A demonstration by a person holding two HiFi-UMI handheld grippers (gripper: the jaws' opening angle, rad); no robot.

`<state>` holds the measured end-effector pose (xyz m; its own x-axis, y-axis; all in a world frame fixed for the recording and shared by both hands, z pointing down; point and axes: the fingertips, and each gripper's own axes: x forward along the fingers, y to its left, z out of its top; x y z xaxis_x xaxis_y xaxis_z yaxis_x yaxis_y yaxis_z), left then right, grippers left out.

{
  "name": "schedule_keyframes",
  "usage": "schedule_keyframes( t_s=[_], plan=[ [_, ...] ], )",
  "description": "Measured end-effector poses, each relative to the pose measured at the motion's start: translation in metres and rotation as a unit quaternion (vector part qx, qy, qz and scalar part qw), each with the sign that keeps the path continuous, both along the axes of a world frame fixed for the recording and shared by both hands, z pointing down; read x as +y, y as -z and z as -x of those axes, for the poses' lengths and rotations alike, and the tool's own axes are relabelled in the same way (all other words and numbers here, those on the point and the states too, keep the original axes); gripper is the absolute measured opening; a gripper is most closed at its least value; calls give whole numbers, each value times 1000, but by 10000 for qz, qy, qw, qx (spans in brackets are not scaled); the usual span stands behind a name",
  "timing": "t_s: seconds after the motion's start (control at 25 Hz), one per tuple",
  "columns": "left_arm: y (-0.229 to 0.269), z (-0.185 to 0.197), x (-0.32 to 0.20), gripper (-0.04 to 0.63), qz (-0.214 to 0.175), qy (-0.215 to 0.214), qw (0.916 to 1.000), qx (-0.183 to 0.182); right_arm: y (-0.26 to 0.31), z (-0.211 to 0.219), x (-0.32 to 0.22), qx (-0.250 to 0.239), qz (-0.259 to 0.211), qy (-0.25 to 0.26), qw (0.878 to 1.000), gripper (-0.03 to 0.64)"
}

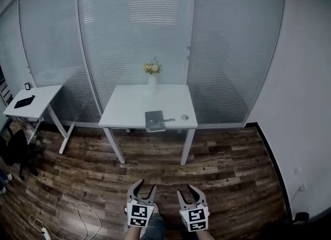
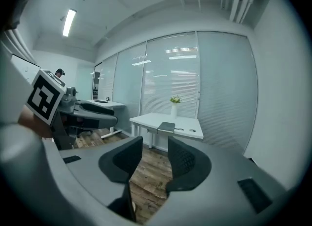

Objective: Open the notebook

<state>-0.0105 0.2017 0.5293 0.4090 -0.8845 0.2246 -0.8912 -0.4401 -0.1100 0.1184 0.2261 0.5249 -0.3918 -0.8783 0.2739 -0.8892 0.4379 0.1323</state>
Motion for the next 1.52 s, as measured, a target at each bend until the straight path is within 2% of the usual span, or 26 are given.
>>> schedule_keyframes(
  t_s=[0.24, 0.48, 0.8, 1.08, 1.52],
  plan=[
    [-21, 1, -70, 199, -1, -50, 9992, -397, -17, 7, -71, 75, 129, -8, 9999, 164],
    [-53, 2, -178, 198, 376, -213, 9971, -627, -37, 4, -176, 355, 421, -141, 9984, 164],
    [-88, 0, -300, 198, 566, -642, 9861, -1426, -59, 18, -299, 575, 792, -93, 9952, 164],
    [-112, -1, -366, 198, 727, -906, 9770, -1791, -59, 17, -366, 866, 765, -111, 9932, 167],
    [-137, -27, -415, 198, 842, -1253, 9601, -2353, -85, 9, -408, 1010, 1096, 82, 9888, 183]
  ],
)
